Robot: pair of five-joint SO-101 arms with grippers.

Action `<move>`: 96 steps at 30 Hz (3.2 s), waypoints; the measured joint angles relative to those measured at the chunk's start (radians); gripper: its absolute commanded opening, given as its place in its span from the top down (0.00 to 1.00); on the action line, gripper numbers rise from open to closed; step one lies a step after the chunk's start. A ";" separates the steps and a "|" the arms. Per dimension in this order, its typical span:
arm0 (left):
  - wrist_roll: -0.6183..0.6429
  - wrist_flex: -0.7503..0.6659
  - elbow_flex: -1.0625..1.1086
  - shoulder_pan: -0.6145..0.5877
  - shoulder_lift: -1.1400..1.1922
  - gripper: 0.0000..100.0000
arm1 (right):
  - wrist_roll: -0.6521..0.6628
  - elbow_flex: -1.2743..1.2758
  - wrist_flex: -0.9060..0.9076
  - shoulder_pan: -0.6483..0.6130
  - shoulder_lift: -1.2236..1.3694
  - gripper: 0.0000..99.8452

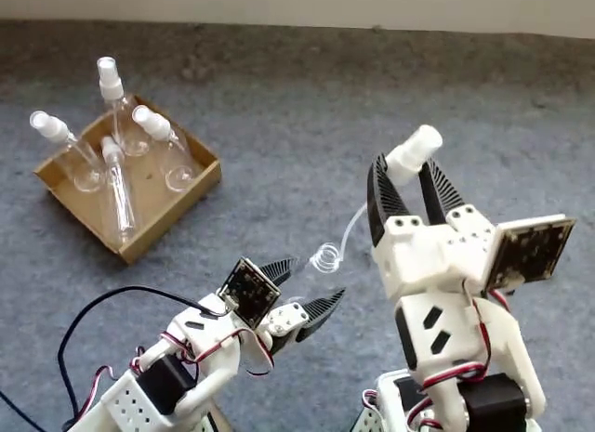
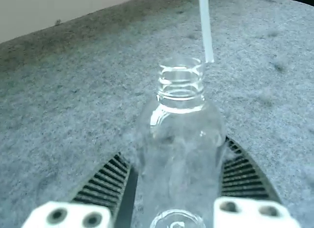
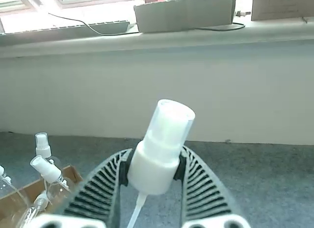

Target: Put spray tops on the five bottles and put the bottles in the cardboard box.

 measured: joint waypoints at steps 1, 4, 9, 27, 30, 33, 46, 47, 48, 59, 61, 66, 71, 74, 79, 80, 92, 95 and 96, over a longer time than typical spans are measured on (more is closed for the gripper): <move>0.002 -0.002 0.000 0.000 0.000 0.94 | 0.000 0.020 -0.015 0.000 -0.011 0.99; 0.006 -0.002 0.000 0.017 0.000 0.94 | 0.000 0.052 -0.069 0.000 -0.018 0.99; 0.006 -0.003 0.000 0.055 0.000 0.94 | 0.000 0.057 -0.110 0.000 -0.023 0.99; 0.006 -0.006 0.000 0.051 0.000 0.94 | 0.000 0.057 -0.021 0.000 -0.023 0.99; 0.006 -0.006 0.000 0.051 0.000 0.94 | 0.000 0.084 -0.020 -0.002 -0.026 0.99; 0.006 -0.006 0.000 0.051 0.000 0.94 | 0.000 0.109 -0.017 0.000 -0.020 0.99; 0.006 -0.006 0.000 0.051 0.000 0.94 | 0.000 0.109 0.198 -0.216 -0.034 0.99; 0.006 -0.006 0.000 0.051 0.000 0.94 | 0.000 0.109 0.210 -0.218 -0.034 0.99; 0.006 -0.006 0.000 0.051 0.000 0.94 | 0.000 0.109 0.224 -0.219 -0.034 0.99; 0.006 -0.006 0.000 0.055 0.000 0.94 | 0.049 0.109 0.328 -0.227 -0.034 0.86; 0.006 -0.006 0.000 0.049 0.000 0.94 | 0.052 0.109 0.341 -0.229 -0.034 0.86; 0.006 -0.006 0.000 0.002 0.000 0.94 | 0.055 0.095 0.362 -0.235 -0.032 0.86; 0.006 -0.006 0.000 0.003 0.000 0.94 | 0.055 0.000 0.434 -0.235 -0.034 0.85; 0.006 -0.006 0.000 -0.003 0.000 0.94 | 0.061 -0.032 0.453 -0.276 -0.034 0.85; 0.006 -0.006 0.000 0.000 0.000 0.94 | 0.061 -0.038 0.456 -0.385 -0.034 0.85; 0.006 -0.006 0.000 0.000 0.000 0.94 | 0.061 -0.038 0.456 -0.388 -0.034 0.85; 0.006 -0.006 0.000 -0.002 0.000 0.94 | 0.173 -0.046 0.477 -0.135 -0.034 0.92; 0.006 -0.020 0.000 -0.002 0.000 0.94 | 0.173 -0.044 0.446 -0.061 -0.034 0.96; 0.006 -0.034 0.000 -0.002 0.000 0.94 | 0.173 -0.043 0.433 -0.055 -0.034 0.97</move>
